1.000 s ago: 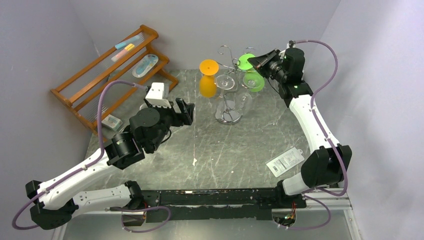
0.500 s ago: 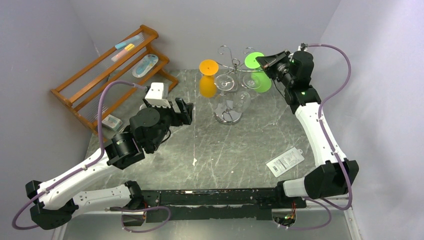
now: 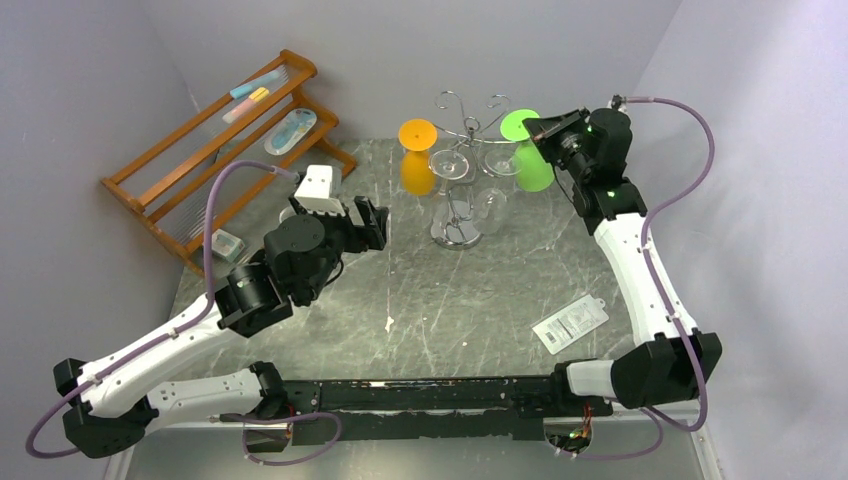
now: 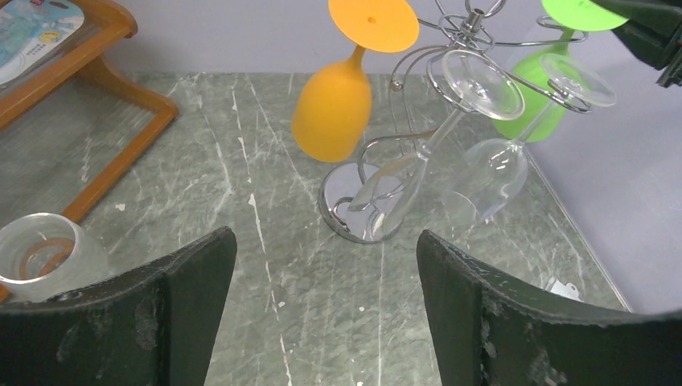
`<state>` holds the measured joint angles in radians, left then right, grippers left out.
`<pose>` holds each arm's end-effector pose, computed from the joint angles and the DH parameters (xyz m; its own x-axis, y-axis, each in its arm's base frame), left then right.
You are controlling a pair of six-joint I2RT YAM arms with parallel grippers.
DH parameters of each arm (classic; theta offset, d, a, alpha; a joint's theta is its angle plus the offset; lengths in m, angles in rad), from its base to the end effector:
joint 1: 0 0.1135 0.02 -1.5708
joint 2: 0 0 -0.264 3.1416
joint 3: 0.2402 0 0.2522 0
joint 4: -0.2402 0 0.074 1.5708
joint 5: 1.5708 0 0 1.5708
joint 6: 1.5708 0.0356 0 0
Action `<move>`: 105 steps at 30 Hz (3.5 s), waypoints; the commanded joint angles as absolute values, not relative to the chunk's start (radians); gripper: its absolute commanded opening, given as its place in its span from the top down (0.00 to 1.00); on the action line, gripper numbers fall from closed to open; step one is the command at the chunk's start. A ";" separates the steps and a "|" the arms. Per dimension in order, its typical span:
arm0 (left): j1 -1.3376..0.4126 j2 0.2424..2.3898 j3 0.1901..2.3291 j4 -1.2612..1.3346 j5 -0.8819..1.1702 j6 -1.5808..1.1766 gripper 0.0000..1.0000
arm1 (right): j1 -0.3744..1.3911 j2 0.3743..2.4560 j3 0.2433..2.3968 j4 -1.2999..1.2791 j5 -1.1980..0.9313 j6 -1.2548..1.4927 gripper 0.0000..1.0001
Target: Place the wine glass upside down on the wine glass rack
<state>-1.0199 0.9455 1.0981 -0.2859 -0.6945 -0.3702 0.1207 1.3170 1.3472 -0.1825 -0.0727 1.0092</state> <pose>0.1235 -0.1576 0.4106 -0.1816 -0.2355 -0.9548 0.2756 0.9198 -0.2793 0.3025 0.0393 0.4198 -0.2422 0.8210 -0.5170 0.0256 0.5381 0.8425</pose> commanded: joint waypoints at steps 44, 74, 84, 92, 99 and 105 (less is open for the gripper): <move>-0.995 0.987 1.167 -0.457 -0.693 -0.274 0.12 | 0.069 1.397 1.447 -0.222 0.062 0.736 0.45; -0.667 1.149 1.241 -0.920 -0.770 -0.396 0.40 | 0.057 1.057 1.242 -0.479 0.056 0.669 0.48; -0.626 1.143 1.128 -0.959 -0.787 -0.460 0.39 | 0.057 0.989 1.147 -0.522 0.065 0.680 0.51; -0.556 1.139 1.072 -0.855 -0.679 -0.385 0.56 | 0.057 0.987 1.093 -0.519 0.046 0.690 0.54; -0.552 1.122 1.097 -0.860 -0.522 -0.319 0.81 | 0.057 0.967 1.077 -0.536 0.051 0.706 0.58; -0.554 1.082 1.116 -0.867 -0.274 -0.208 0.95 | 0.057 0.943 1.060 -0.575 0.042 0.744 0.59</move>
<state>-0.5579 1.1240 1.0832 -0.8654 -0.4862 -0.3069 0.0647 0.9661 1.0782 -0.5251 0.0517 0.7109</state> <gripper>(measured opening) 0.090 0.413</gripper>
